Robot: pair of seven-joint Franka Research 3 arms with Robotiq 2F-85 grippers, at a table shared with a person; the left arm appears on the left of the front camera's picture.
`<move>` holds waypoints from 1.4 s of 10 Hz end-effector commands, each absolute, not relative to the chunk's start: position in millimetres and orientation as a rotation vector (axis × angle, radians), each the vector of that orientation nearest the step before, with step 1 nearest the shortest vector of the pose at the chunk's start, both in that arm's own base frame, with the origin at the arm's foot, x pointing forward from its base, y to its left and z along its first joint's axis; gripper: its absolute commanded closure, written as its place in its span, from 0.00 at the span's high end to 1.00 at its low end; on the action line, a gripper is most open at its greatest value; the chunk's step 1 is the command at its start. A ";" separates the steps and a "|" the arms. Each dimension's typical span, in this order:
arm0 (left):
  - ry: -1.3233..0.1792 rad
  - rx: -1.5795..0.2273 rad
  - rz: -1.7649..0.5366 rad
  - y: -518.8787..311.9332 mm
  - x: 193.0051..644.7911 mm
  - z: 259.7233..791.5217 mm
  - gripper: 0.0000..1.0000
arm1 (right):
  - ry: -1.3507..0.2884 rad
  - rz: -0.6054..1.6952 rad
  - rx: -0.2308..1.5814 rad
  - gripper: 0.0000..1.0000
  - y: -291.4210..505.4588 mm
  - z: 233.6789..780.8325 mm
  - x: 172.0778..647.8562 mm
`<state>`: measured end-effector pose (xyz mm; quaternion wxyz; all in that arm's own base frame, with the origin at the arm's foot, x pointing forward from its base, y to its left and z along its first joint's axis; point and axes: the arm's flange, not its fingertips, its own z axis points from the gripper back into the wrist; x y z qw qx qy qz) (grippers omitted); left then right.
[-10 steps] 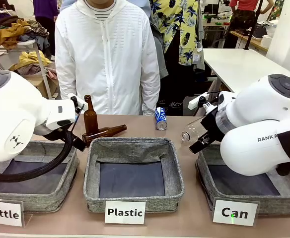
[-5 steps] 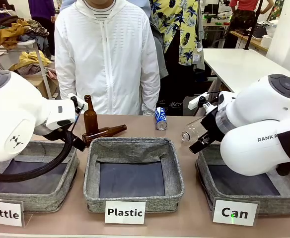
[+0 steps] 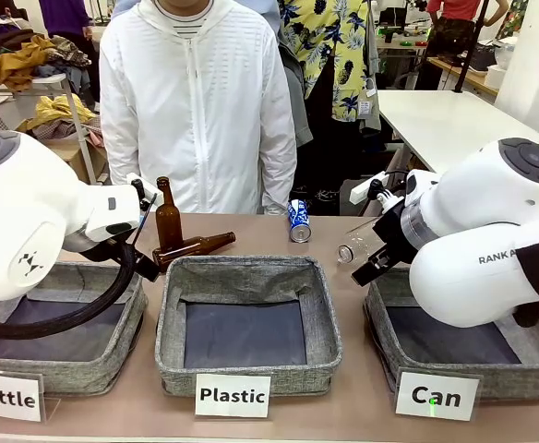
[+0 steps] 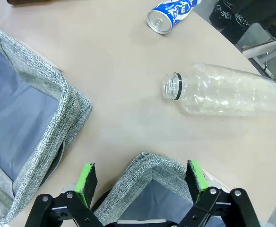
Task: Sort the can waste into the basket.
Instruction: Pick up the can waste from the table and place it in the right Fabric basket.
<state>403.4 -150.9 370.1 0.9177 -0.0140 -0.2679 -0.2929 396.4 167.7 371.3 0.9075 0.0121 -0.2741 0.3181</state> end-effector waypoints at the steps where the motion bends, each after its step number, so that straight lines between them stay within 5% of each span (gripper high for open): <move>1: -0.551 -0.029 -0.602 -151.0 403.4 370.1 1.00 | -0.566 0.656 0.025 1.00 167.6 371.3 396.4; 3: -0.567 -0.048 -0.624 -147.2 400.5 388.2 1.00 | -0.586 0.651 0.079 1.00 167.2 392.7 393.5; 6: -0.501 -0.209 -0.462 -121.7 367.0 487.0 1.00 | -0.577 0.335 0.280 1.00 149.9 488.4 365.6; 9: -0.493 -0.545 -0.487 -57.3 329.8 536.0 1.00 | -0.469 0.307 0.579 1.00 91.7 526.4 322.2; 13: -0.537 -0.966 -0.247 114.4 340.9 506.1 1.00 | -0.620 -0.036 0.857 1.00 -60.7 516.3 283.2; 14: -0.647 -1.042 -0.151 155.2 340.2 482.6 1.00 | -0.639 -0.126 0.941 1.00 -96.3 502.0 279.6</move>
